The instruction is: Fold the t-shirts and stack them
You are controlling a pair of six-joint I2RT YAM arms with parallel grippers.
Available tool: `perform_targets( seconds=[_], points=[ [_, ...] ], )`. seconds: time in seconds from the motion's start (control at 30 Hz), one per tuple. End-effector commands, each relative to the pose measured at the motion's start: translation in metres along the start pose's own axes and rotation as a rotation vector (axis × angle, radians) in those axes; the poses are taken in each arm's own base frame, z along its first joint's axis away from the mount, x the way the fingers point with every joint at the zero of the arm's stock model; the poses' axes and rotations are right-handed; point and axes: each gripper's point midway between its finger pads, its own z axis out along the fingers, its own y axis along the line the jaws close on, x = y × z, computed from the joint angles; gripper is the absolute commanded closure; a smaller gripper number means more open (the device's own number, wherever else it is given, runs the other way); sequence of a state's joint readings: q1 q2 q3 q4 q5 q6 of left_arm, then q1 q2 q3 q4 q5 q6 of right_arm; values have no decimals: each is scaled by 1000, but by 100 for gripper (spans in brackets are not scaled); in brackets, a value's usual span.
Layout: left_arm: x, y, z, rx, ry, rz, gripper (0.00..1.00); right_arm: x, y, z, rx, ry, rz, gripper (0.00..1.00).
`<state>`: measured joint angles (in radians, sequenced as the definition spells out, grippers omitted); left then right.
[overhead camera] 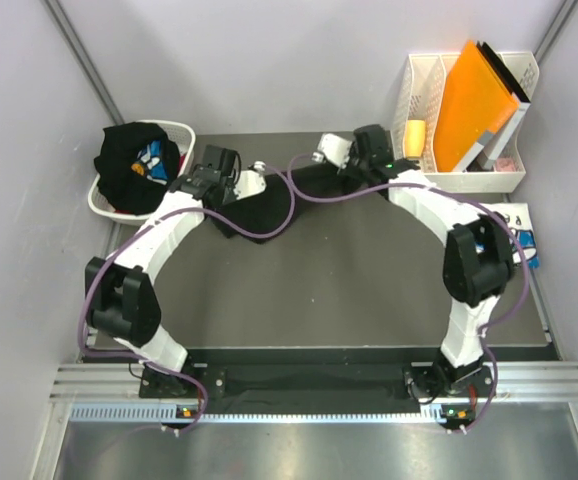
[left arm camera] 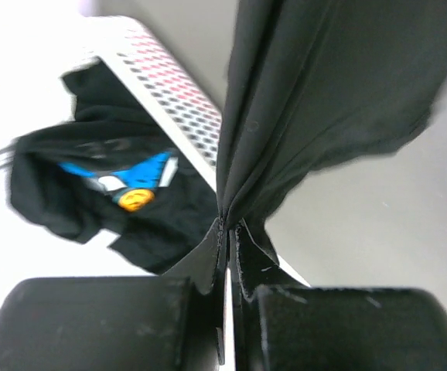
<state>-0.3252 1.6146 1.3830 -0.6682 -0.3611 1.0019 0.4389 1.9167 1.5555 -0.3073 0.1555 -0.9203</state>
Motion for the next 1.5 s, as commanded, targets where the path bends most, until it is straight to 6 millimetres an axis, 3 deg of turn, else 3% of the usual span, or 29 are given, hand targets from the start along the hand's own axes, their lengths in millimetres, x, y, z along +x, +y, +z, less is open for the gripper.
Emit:
perform_targets(
  seconds=[0.0,0.07,0.2,0.27,0.5,0.6,0.63,0.73,0.77,0.83,0.87,0.9,0.93,0.97,1.03,1.07,1.1,1.13,1.17,1.2,1.27,1.47],
  points=[
    [-5,65,-40,-287,-93,-86,100,-14,-117,-82,330,-50,55,100],
    [-5,71,-45,-326,-109,-75,100,-14,-128,-101,363,-61,54,100],
    [-9,95,-65,-437,-158,-90,100,-11,-118,-122,299,-60,-17,100],
    [-9,102,-72,-471,-164,-95,100,-12,-103,-138,206,-93,-75,100],
    [-1,137,-97,-670,-152,-142,100,-13,-94,-190,109,-176,-256,100],
    [9,162,-115,-822,-126,-208,100,-17,-96,-211,119,-245,-314,100],
    [17,168,-118,-854,-100,-231,100,-17,-101,-216,147,-258,-314,100],
    [29,189,-129,-932,-68,-300,100,-29,-145,-245,419,-326,-229,100],
    [30,198,-135,-953,-74,-332,100,-40,-166,-265,544,-385,-206,100],
    [36,205,-137,-961,-65,-356,100,-38,-187,-279,641,-381,-147,100],
    [36,211,-143,-974,-71,-367,100,-36,-190,-270,627,-366,-136,100],
    [36,213,-143,-978,-72,-366,100,-37,-206,-283,658,-373,-111,100],
    [36,217,-148,-989,-76,-367,100,-34,-210,-273,641,-354,-97,100],
    [36,219,-148,-994,-75,-360,100,-32,-213,-277,614,-332,-94,100],
    [36,224,-152,-1011,-77,-353,100,-25,-207,-259,530,-292,-115,100],
    [36,227,-154,-1020,-80,-353,100,-17,-193,-251,447,-241,-164,96],
    [37,229,-155,-1025,-79,-353,100,-13,-186,-243,409,-224,-173,87],
    [37,231,-156,-1028,-80,-354,100,-8,-175,-236,360,-208,-170,63],
    [38,232,-157,-1033,-78,-358,100,-6,-167,-231,329,-201,-174,24],
    [39,233,-158,-1037,-75,-359,100,-5,-161,-227,303,-206,-172,20],
    [41,236,-159,-1048,-70,-359,100,-3,-150,-222,260,-204,-159,18],
    [44,248,-165,-1082,-61,-360,100,2,-143,-212,227,-198,-108,15]
  ],
)
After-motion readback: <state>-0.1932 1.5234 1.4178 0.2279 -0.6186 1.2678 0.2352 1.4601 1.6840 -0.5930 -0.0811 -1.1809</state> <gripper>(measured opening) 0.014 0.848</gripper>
